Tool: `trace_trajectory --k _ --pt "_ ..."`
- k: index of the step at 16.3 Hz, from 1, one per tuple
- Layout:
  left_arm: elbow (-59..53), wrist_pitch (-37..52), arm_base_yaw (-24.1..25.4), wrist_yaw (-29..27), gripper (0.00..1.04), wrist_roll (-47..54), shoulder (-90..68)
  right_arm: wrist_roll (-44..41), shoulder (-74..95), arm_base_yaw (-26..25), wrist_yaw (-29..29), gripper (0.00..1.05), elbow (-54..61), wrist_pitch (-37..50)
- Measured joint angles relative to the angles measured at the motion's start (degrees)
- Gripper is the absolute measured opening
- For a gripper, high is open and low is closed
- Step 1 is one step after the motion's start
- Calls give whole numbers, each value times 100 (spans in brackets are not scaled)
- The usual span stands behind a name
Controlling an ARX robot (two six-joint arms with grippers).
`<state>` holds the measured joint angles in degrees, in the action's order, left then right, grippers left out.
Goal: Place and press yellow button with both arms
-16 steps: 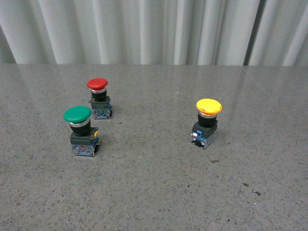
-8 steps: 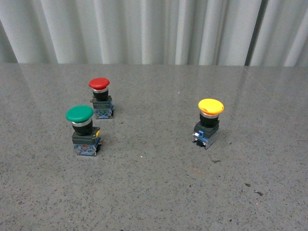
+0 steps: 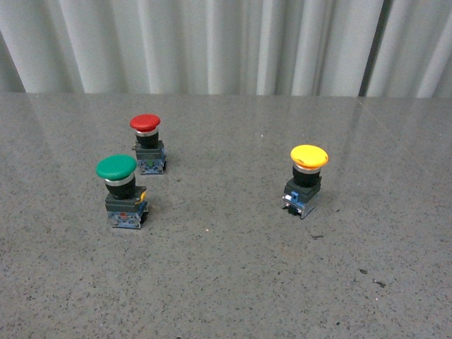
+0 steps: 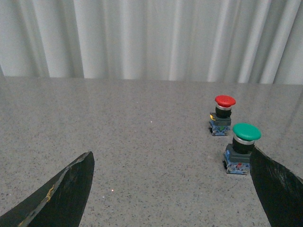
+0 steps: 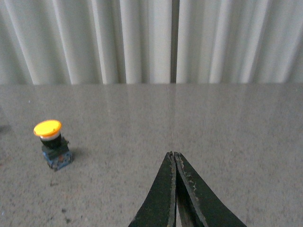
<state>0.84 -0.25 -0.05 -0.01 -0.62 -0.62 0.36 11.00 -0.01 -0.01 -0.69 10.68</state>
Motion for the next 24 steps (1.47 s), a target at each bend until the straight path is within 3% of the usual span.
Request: trace_trajectory --k 4,6,24 --pt "0 2 0 0 98 2 0 0 -120 0 0 2 0 -103" --pt "0 0 0 -7 98 2 0 0 -1043 0 -2 2 -4 -1095" --pt "0 2 0 0 98 2 0 0 -1075 0 -2 2 -4 -1095"
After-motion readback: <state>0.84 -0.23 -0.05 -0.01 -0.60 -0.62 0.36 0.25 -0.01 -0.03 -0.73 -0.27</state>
